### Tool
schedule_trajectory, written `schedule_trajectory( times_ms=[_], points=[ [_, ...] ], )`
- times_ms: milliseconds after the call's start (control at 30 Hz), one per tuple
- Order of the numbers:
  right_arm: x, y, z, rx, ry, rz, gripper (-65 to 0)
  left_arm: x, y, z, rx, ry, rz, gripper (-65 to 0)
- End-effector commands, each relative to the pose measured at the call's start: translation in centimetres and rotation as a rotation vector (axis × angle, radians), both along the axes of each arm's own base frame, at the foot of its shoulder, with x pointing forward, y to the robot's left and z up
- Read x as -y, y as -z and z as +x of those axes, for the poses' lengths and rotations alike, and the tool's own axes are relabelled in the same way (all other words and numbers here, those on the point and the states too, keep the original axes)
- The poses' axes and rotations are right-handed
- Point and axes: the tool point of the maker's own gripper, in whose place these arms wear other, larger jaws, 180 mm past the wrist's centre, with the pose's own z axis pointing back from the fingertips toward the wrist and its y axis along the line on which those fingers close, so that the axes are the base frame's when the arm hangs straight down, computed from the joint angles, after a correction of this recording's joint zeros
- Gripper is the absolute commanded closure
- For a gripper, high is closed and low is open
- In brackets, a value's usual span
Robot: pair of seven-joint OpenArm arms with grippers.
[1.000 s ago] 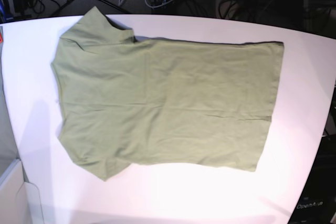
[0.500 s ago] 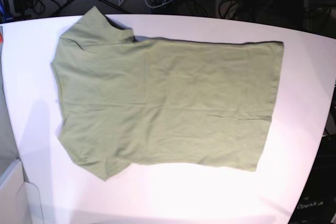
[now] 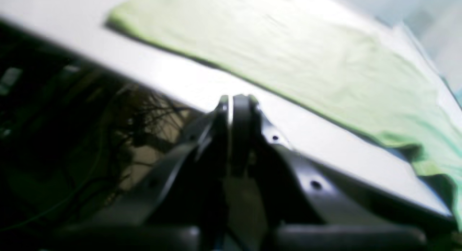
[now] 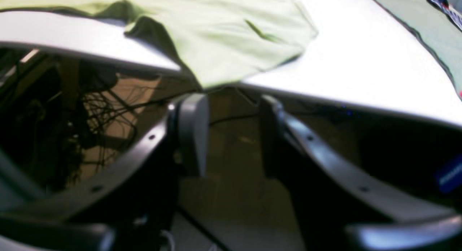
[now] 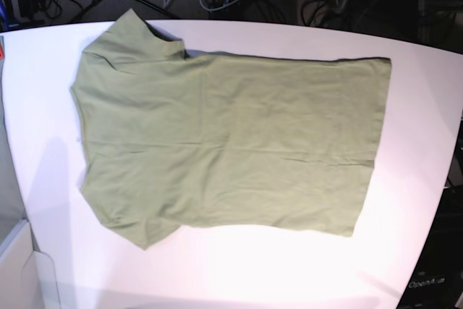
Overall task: Fold the T-shirt properly
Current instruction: 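Lower both grippers toward the shirt's shoulder corners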
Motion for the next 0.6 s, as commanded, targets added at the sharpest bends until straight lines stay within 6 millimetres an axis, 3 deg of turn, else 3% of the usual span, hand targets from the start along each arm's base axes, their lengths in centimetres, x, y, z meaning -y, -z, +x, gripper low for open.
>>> schedule_trajectory(
  times_ms=[0, 100, 367, 467, 567],
  points=[
    [0.3, -0.9, -0.3, 0.016, -0.003, -0.011, -26.7, -0.8, -1.3, 0.1, 0.012, -0.003, 0.022, -1.1],
    [0.6, -1.5, 1.3, 0.019, 0.006, -0.022, -28.4, -1.0, -2.6, 1.8, -0.008, 0.028, 0.056, -1.1],
    [1.7, -3.3, 4.9, 0.042, 0.068, -0.003, -28.9, -5.3, -5.7, 5.5, -0.077, 0.002, 0.216, -1.1],
    [2.3, -3.5, 5.3, 0.039, 0.126, 0.096, -29.0, -7.0, -6.1, 6.0, -0.112, -0.033, 0.258, -1.1],
    [1.5, -3.2, 5.1, 0.017, 0.150, 0.268, -29.0, -8.6, -5.9, 6.4, -0.150, -0.057, 0.287, -1.1]
  ],
)
